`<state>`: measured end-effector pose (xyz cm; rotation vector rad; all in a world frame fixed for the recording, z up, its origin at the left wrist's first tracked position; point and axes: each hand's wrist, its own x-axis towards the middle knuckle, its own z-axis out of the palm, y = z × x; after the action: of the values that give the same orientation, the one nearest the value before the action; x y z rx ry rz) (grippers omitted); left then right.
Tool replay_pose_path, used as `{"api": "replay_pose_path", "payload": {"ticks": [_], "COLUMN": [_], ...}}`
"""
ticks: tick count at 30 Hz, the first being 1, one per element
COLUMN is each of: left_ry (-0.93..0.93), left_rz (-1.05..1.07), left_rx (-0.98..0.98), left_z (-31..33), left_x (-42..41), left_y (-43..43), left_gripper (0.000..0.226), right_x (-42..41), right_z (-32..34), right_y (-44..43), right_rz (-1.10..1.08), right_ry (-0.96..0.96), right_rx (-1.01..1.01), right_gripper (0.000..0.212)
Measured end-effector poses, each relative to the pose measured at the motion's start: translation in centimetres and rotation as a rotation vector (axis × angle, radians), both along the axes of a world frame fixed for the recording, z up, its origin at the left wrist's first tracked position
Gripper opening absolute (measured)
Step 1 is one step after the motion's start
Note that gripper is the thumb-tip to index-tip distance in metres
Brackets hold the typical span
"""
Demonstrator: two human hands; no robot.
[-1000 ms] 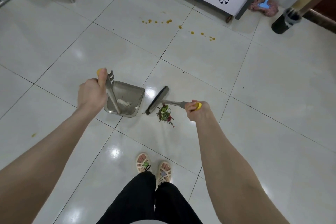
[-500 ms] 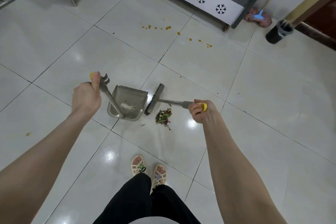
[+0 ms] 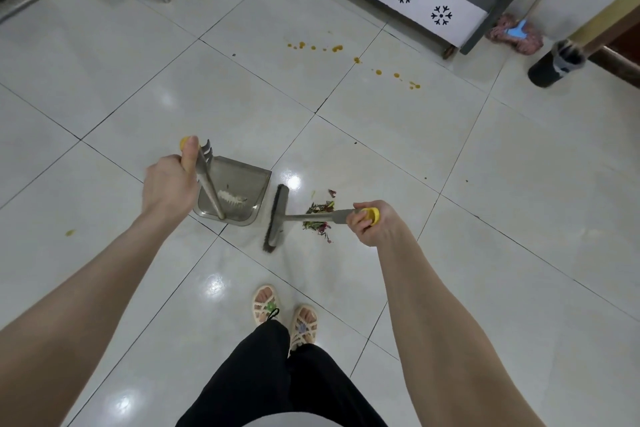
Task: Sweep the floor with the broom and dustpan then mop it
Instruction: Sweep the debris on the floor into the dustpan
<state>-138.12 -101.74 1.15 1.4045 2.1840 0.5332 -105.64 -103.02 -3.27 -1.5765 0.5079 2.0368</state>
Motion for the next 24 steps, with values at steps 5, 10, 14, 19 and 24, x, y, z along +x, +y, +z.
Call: {"api": "replay_pose_path", "payload": {"ticks": [5, 10, 14, 19, 24], "left_ry": [-0.012, -0.028, -0.037, -0.063, -0.078], "left_rz": [0.01, 0.002, -0.026, -0.066, -0.139], "left_rx": [-0.017, -0.017, -0.017, 0.003, 0.02], "left_z": [-0.8, -1.0, -0.6, 0.5, 1.5], "left_x": [1.1, 1.9, 2.4, 3.7, 5.3], "left_y": [-0.2, 0.0, 1.1, 2.6, 4.9], "left_gripper": [0.081, 0.083, 0.081, 0.083, 0.079], "right_x": [2.4, 4.4, 6.0, 6.5, 7.6], "right_z": [0.8, 2.0, 3.5, 4.4, 4.7], "right_y": [-0.4, -0.5, -0.1, 0.6, 1.1], "right_rz": [0.018, 0.007, -0.087, -0.168, -0.387], "right_ry": [-0.063, -0.076, -0.079, -0.081, -0.021], "right_rx": [-0.017, 0.027, 0.048, 0.085, 0.105], "right_gripper": [0.019, 0.021, 0.021, 0.019, 0.017]}}
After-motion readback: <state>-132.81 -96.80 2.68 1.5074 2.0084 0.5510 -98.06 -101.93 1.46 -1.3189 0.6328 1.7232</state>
